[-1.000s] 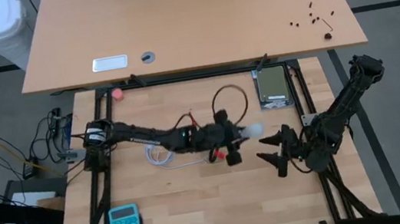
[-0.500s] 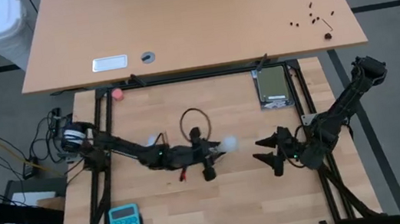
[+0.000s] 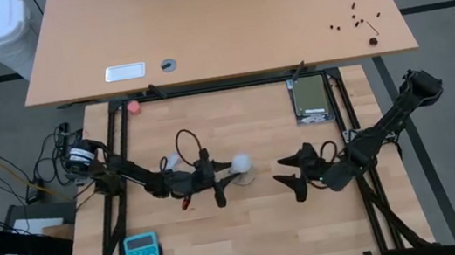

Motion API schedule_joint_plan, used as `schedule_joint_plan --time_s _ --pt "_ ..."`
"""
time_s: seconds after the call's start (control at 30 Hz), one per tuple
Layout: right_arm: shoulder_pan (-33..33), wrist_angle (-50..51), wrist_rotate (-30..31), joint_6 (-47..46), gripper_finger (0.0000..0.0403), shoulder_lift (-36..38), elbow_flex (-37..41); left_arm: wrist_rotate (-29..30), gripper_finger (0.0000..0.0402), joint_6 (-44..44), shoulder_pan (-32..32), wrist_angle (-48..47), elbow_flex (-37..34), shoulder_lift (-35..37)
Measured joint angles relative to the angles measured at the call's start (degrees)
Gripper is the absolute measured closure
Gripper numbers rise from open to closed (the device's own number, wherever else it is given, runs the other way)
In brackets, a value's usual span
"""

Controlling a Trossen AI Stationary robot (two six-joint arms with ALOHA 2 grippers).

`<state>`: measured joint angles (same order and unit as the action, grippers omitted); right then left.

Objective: Screw lightbulb
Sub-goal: Insert the lightbulb into the lamp holder

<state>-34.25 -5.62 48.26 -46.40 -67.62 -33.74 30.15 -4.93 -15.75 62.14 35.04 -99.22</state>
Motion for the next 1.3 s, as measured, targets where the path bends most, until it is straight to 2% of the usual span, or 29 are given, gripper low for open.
schedule_joint_plan --time_s 0.2,0.53,0.87,1.3 --pt "5.42 -0.37 -6.49 1.37 0.0094 -6.63 -2.26 0.29 0.0247 0.07 0.26 3.06 -0.6 -1.33" --pt "11.0 -1.28 -2.22 -2.03 0.0094 -16.77 -4.0 1.52 0.0247 1.36 0.42 14.96 2.02 -10.44" --pt "15.88 -2.52 -0.75 0.33 0.0094 -22.4 -7.45 3.04 0.0247 3.2 3.06 12.36 5.6 -13.06" --pt "16.3 -3.84 1.67 2.95 0.0094 -23.25 -8.24 2.73 0.0247 1.45 3.64 9.42 5.56 -13.68"
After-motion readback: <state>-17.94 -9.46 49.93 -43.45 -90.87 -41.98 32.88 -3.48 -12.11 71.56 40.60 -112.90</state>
